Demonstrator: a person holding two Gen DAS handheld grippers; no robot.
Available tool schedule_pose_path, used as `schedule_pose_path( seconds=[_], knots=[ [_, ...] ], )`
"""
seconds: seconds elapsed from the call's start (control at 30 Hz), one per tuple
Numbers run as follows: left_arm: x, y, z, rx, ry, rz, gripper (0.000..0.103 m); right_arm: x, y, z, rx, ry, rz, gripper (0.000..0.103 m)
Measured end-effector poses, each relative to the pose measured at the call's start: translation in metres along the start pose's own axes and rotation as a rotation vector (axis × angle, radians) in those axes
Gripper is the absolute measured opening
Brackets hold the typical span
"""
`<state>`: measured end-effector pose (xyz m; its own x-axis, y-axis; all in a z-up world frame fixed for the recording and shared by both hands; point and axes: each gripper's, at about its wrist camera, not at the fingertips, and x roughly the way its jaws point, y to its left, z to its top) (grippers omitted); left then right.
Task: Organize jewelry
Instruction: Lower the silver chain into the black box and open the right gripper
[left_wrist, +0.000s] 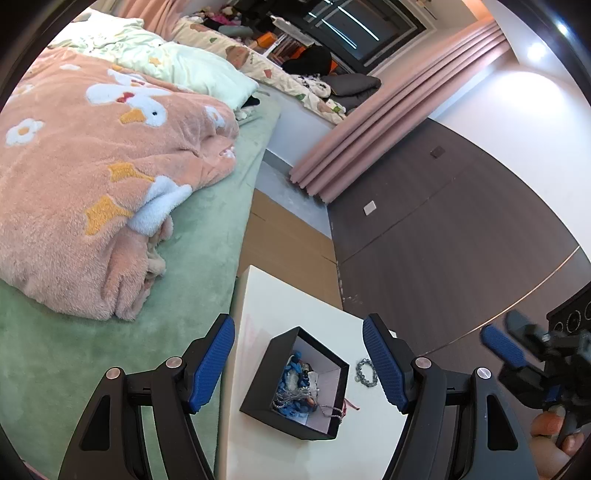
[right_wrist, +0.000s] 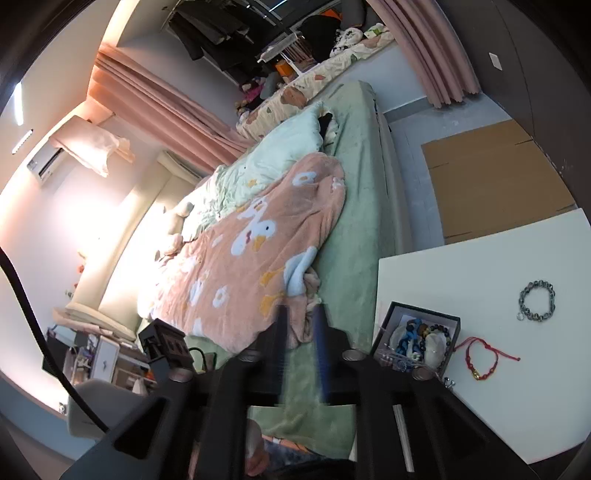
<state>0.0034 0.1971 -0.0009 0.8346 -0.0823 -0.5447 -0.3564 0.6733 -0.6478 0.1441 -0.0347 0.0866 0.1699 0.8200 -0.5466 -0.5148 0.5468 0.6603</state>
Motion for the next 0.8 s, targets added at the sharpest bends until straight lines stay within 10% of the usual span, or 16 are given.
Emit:
schedule_pose_path(
  seconds=[0.33, 0.8],
  knots=[
    [0.01, -0.016, -0.009, 0.065, 0.037, 0.008, 0.073, -0.015, -0.026, -0.011, 0.003, -0.023, -0.043, 0.042],
    [0.056, -0.065, -0.063, 0.272, 0.16, 0.06, 0.073, -0.021, -0.161, -0.052, 0.23, -0.008, -0.14, 0.043]
  ],
)
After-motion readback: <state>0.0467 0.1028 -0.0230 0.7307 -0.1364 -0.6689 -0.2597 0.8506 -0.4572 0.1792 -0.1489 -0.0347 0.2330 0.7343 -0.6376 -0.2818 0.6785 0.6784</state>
